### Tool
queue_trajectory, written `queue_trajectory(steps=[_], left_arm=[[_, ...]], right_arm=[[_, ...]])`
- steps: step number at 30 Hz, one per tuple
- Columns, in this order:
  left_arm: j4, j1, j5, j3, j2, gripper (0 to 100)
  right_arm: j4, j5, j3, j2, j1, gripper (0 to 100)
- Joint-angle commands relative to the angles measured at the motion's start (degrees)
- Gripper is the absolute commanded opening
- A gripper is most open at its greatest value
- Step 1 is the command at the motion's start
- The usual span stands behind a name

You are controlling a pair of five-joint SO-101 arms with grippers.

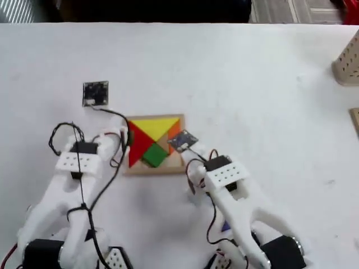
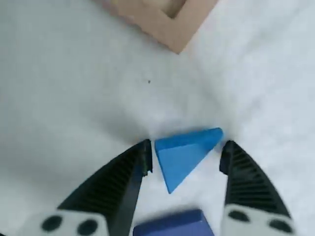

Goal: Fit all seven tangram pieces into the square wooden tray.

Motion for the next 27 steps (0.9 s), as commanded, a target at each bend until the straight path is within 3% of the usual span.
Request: queue_trajectory(steps=[1,5,10,12,20,27], left_arm=[[-1.49,-0.57,0.44,-0.35,-0.22,22],[-1.49,-0.57,0.44,-0.35,-0.22,22],[-1.49,-0.57,0.44,-0.35,-0.22,22],[-1.49,-0.57,0.44,-0.35,-0.22,22],[-1.49,-0.57,0.44,-0.35,-0.22,22],[-1.49,-0.57,0.44,-0.35,-0.22,22]], right_arm=[[0.92,2.2,-1.67,0.57,1.8,23.0],[0.13,2.11,-1.67,0.92,1.63,19.3],[-0.92,2.46,-1.58,1.01,1.8,0.9],[-0.92,2.46,-1.58,1.01,2.07,4.3],[-0.92,2.55,-3.16,0.4,9.01,1.7],[-0.84,1.93,-7.03,0.4,10.07,1.7]])
